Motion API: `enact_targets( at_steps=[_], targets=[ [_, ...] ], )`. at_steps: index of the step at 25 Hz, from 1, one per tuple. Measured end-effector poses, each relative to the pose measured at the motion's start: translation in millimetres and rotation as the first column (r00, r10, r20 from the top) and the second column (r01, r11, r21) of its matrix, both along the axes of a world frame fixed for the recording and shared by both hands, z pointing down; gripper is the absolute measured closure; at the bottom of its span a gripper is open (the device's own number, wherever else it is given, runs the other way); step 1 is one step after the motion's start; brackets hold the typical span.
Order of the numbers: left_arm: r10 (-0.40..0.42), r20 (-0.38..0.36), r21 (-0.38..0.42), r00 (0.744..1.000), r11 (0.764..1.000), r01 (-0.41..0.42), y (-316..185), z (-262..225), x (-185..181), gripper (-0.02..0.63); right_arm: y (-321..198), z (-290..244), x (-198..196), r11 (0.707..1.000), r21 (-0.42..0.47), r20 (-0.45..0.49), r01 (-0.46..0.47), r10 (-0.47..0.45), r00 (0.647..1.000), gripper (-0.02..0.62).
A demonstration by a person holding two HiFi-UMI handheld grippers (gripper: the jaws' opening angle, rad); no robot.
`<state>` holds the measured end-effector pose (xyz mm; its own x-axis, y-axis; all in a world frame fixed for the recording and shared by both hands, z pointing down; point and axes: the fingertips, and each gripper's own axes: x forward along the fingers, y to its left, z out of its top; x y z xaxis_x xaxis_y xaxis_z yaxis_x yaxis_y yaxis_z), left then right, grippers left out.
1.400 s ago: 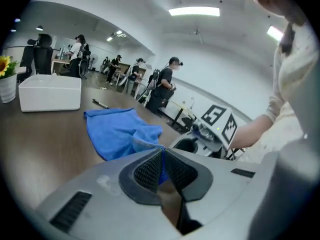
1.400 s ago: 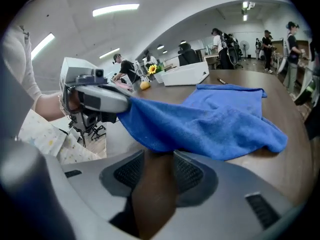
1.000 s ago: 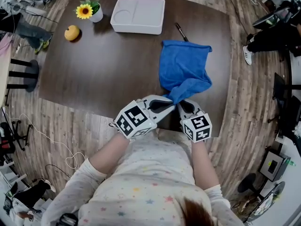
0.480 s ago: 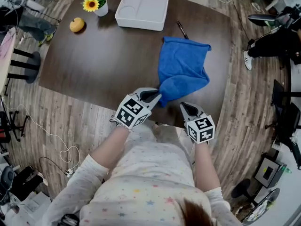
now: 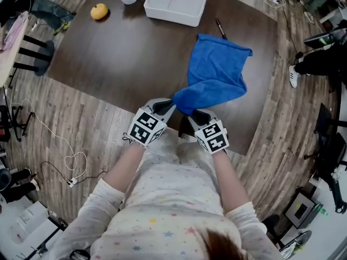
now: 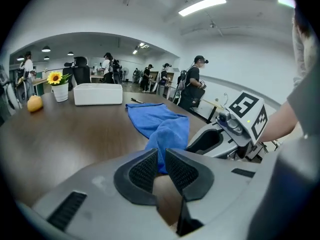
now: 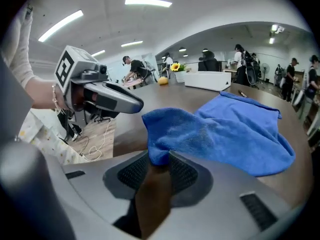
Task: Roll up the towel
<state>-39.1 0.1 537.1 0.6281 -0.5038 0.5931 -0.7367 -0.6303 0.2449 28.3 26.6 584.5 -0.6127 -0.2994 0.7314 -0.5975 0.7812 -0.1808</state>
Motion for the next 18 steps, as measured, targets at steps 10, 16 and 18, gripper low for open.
enact_targets(
  at_steps=[10,16,18],
  targets=[
    [0.084,0.156,-0.03,0.984,0.996,-0.08,23.0,35.8,-2.1,0.465,-10.5,-18.9,11.0,0.999,-0.005,0.023,-0.031,0.032,0.999,0.572],
    [0.174,0.18,-0.024,0.968,0.985,-0.173,26.4,48.5,35.7,0.445,-12.1,-71.5,37.5,0.995,-0.007,0.141,-0.104,0.104,0.984,0.575],
    [0.193,0.209,-0.018,0.959,0.981,-0.193,27.2,52.5,44.5,0.443,-12.8,-86.9,47.3,0.992,0.003,0.162,-0.126,0.124,0.979,0.575]
  ],
)
